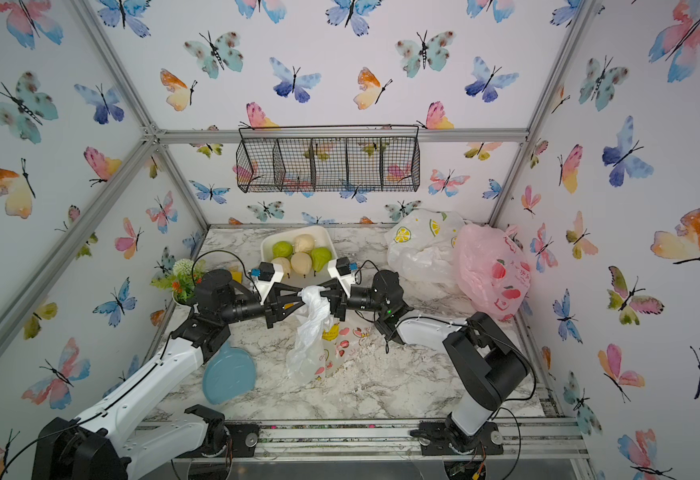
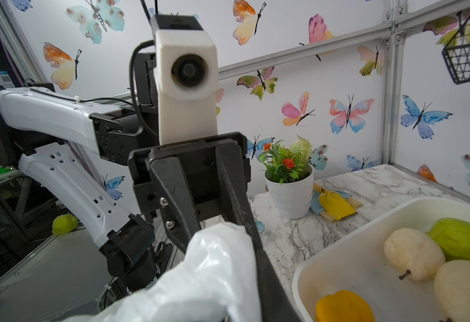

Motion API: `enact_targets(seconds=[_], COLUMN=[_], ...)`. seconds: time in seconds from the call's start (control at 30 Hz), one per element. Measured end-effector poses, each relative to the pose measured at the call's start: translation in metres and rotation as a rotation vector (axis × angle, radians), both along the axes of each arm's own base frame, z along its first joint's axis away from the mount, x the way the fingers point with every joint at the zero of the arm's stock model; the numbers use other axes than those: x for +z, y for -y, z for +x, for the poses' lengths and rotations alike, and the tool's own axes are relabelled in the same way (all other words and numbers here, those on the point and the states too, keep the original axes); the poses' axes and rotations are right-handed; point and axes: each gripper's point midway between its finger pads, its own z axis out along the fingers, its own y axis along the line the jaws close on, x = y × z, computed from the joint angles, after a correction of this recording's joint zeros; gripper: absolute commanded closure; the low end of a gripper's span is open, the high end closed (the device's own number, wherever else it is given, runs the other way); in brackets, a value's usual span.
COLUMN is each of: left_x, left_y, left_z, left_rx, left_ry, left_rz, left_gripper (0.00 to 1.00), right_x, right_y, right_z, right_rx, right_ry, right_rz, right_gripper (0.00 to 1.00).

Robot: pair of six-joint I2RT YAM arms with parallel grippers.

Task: Place the pears into plastic bags & tie knots
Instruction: Tie the plastic bag at the center of the board.

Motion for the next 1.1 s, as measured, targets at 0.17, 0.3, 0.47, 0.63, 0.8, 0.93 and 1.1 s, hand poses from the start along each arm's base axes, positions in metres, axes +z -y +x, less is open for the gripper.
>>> enact_targets(seconds=[0.17, 0.3, 0.47, 0.63, 0.8, 0.93, 1.1], left_x=[-0.002, -0.005, -0.007, -0.008, -0.007, -0.015, -0.016], left_y=[-0.001, -0.003, -0.006, -0.011, -0.012, -0.012, -0.011], left_z=[0.000, 0.004, 0.010, 0.018, 0.032, 0.042, 0.043], left_rx=[0.007, 0.037, 0.077, 0.121, 0.176, 0.203, 0.212], left_ry=[-0.017, -0.018, -0.030, -0.044, -0.087, -0.149, -0.191], left_rz=[0.010, 0.033, 0.052, 0.061, 0.055, 0.054, 0.041], left_gripper=[1.00, 1.00, 1.00, 1.00, 1.00, 1.00, 1.00], right_x=[-0.004, -0.008, -0.011, -0.001, 0.012, 0.016, 0.018], right_y=[0.002, 0.011, 0.039, 0.071, 0.093, 0.089, 0.056], right_z=[0.008, 0.016, 0.022, 0.023, 0.010, 0.000, -0.011], right_rx=[-0.031, -0.118, -0.271, -0.422, -0.494, -0.491, -0.446], right_ry=[-0.009, -0.034, -0.077, -0.157, -0.302, -0.390, -0.418], right_rz=[-0.015, -0.030, -0.081, -0.175, -0.274, -0.352, -0.447], right_gripper=[0.62, 0.50, 0.51, 0.66, 0.61, 0.56, 0.56])
